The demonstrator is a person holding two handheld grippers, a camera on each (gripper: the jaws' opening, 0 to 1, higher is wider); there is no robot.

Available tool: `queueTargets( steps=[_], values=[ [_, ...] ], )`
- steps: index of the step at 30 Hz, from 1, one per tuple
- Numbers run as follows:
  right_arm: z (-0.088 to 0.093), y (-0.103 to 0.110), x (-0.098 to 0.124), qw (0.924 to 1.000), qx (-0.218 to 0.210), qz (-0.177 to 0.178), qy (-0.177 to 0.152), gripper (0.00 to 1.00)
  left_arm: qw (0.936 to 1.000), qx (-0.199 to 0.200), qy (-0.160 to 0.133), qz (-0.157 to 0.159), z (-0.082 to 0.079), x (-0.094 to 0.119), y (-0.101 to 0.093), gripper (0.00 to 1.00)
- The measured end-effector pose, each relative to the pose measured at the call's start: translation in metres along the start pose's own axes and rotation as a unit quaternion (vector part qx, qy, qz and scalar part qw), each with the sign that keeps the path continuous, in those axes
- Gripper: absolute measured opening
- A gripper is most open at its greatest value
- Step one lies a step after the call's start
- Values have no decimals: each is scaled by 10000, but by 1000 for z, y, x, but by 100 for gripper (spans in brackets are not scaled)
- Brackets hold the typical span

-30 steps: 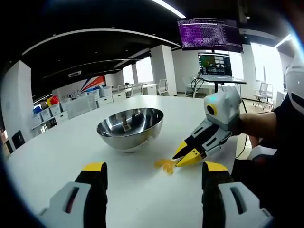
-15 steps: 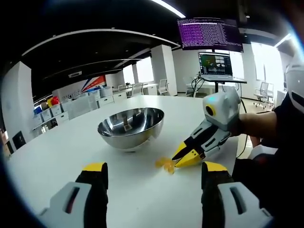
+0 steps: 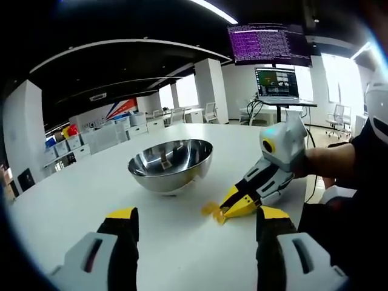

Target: Pick up the QQ candy scattered on the table and place it into the stainless steel bowl on the table

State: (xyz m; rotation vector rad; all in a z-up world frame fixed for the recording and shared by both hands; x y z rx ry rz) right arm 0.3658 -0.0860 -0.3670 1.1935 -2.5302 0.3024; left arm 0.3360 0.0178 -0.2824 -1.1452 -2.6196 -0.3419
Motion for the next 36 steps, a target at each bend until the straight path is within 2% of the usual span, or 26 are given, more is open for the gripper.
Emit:
queueTargets(
  steps=[11, 23, 33, 36],
  values=[
    [-2, -1, 0, 9997, 223, 14, -105, 5, 10000, 1, 2, 34, 0, 0, 0, 79],
    [-19, -2, 13, 9994, 69, 65, -320, 4, 10000, -13, 1, 42, 0, 0, -1, 79],
    [-51, -22, 34, 9971, 141, 322, -675, 4, 10000, -48, -9, 42, -3, 1, -2, 79],
    [-69, -22, 41, 9951, -146, 191, -956, 4, 10000, -53, -20, 47, -4, 1, -2, 79]
  ],
)
Point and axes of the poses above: the point that each gripper's makers call its tool centre point, and the gripper's own axes: x roughly backward along the fingers, y roughly to its left, z roughly out of its underside, the point moved 3 cm from there along x, roughly backward along the fingers, and after that the axes turned 5 degrees about z, right-handed, at the moved point
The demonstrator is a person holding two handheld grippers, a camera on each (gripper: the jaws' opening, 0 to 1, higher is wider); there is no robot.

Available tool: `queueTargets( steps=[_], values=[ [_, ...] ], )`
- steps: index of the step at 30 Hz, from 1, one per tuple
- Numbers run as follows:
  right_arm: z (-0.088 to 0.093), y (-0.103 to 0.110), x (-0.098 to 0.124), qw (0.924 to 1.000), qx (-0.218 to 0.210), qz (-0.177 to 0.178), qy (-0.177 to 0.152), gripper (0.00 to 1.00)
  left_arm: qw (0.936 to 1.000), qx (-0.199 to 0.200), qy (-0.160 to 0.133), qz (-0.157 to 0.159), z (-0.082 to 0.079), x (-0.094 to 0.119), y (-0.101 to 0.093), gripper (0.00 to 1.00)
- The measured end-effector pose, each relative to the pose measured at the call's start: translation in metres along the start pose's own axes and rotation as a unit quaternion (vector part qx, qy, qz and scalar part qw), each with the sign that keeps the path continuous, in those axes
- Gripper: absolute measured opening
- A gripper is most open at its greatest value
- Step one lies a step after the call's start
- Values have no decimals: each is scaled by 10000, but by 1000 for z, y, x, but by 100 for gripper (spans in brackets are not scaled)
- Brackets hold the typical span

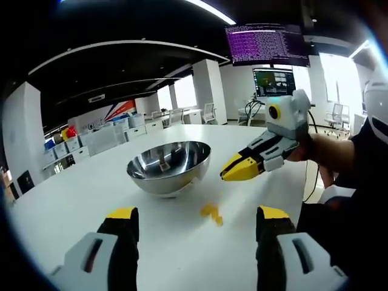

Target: Pick up the QQ candy scattered on the table and place it into the stainless steel bowl on the table

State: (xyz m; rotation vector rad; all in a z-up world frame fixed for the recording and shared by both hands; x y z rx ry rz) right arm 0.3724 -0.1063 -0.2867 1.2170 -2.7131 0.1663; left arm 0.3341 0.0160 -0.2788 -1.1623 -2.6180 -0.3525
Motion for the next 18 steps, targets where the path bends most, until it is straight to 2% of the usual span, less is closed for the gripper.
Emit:
queueTargets(
  steps=[8, 15, 18],
  values=[
    [-30, -13, 5, 9995, 97, 128, -274, 4, 10000, -6, -20, -11, -1, 2, 0, 79],
    [-47, -20, -1, 9980, 422, 276, -375, 4, 10000, -5, -51, -30, -3, 3, 2, 79],
    [-60, -28, -3, 9974, 451, 337, -455, 4, 10000, -10, -53, -8, -3, 2, 1, 79]
  ],
)
Point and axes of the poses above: the point that each gripper's makers call its tool centre point, and the gripper's own axes: x roughly backward along the fingers, y roughly to its left, z roughly out of its underside, the point moved 3 cm from there along x, roughly backward along the fingers, and after that the axes turned 5 degrees about z, right-handed, at the moved point
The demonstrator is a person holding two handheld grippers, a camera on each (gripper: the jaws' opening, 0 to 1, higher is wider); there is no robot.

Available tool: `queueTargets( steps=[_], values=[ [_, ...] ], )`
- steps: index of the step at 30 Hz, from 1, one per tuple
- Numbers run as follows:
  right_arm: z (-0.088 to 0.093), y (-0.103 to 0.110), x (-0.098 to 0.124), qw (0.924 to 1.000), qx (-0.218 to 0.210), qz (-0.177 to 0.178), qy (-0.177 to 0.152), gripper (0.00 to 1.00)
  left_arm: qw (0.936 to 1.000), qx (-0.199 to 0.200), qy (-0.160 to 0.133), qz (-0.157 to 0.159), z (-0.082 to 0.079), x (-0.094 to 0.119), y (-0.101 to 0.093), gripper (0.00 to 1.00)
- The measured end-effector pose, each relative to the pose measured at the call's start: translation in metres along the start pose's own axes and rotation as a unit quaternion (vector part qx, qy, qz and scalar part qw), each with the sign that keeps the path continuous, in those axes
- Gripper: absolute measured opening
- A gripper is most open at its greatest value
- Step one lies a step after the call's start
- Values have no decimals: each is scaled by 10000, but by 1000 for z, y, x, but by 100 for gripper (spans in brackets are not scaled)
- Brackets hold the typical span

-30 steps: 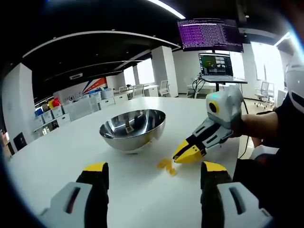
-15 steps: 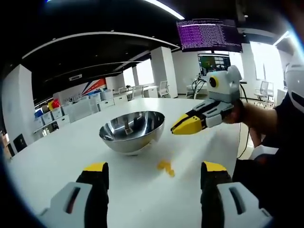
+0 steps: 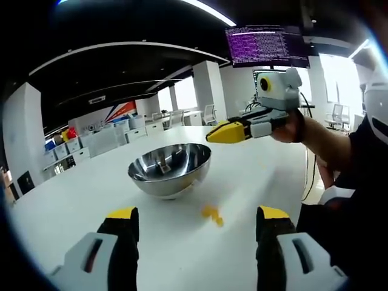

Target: Pick up the QQ candy scattered on the table and place it into the stainless steel bowl on the table

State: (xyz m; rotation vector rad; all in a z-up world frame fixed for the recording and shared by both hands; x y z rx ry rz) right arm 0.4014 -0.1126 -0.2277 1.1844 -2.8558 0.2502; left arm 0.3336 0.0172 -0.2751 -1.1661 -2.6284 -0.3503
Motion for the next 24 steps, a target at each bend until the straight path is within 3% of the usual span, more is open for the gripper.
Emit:
queueTargets(
  steps=[4, 8, 15, 24],
  values=[
    [-18, -15, -8, 9998, -109, 70, -174, 4, 10000, 3, 10, 14, 1, 0, 0, 79],
    [-20, -32, -24, 9994, -203, 224, -180, 4, 10000, 22, 5, 12, 2, 0, 0, 79],
    [3, -50, -51, 9984, -428, 366, 109, 4, 10000, 26, -15, -40, 0, 4, 2, 79],
    [28, -52, -70, 9971, -516, 361, 424, 4, 10000, 7, -30, -63, -2, 9, -1, 79]
  ],
)
Point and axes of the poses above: the point that each gripper's makers call its tool centre point, and the gripper's own axes: x roughly backward along the fingers, y roughly to its left, z roughly out of its underside, the point moved 3 cm from there along x, roughly backward along the fingers, and after that the axes turned 5 degrees about z, right-handed, at the moved point
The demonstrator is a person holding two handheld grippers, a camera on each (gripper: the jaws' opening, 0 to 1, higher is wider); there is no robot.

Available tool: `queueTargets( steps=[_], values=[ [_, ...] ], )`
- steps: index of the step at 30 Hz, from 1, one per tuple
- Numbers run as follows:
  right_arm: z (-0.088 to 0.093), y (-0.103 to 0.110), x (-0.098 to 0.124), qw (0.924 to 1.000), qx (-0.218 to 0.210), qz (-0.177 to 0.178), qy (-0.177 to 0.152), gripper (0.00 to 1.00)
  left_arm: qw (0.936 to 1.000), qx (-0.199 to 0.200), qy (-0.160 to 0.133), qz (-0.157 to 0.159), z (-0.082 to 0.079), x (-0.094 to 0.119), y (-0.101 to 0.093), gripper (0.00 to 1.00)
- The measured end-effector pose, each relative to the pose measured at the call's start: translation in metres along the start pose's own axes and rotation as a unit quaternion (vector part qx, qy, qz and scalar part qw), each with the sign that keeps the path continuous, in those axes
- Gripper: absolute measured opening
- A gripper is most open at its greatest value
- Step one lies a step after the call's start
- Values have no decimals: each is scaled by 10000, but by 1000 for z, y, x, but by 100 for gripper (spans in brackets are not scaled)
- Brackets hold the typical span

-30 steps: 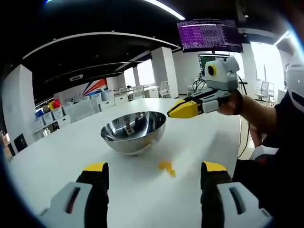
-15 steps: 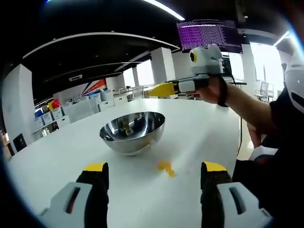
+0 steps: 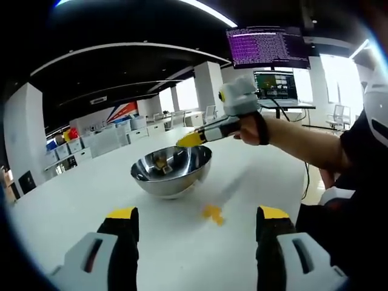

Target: Pick up the QQ candy scattered on the table and place it into the stainless steel bowl on the table

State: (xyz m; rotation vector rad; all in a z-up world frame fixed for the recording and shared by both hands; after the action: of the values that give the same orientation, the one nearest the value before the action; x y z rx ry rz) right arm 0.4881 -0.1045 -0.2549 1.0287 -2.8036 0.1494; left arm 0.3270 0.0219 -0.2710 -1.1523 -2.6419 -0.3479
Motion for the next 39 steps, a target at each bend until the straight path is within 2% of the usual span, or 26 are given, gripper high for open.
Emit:
queueTargets(
  steps=[8, 27, 31, 39],
  values=[
    [18, -6, -9, 9994, 80, 89, 314, 4, 10000, 4, -23, -9, -2, 2, -1, 79],
    [35, -3, -10, 9964, 303, 101, 783, 5, 10000, -19, 56, -69, -1, 1, 2, 79],
    [36, -11, -13, 9963, 302, 67, 807, 6, 10000, -21, 44, -45, -1, 1, 1, 79],
    [34, -6, -10, 9965, 395, 98, 725, 7, 10000, -3, 36, -11, 0, 1, 0, 79]
  ],
)
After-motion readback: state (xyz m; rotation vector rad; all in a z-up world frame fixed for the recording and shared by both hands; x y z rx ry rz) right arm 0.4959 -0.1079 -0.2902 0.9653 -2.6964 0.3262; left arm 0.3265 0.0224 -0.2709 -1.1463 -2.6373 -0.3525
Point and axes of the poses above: the point that each gripper's makers call its tool centre point, and the gripper's own axes: x roughly backward along the fingers, y roughly to its left, z roughly out of its underside, the point moved 3 cm from there along x, roughly backward along the fingers, and after that the axes turned 5 degrees about z, right-handed, at the moved point
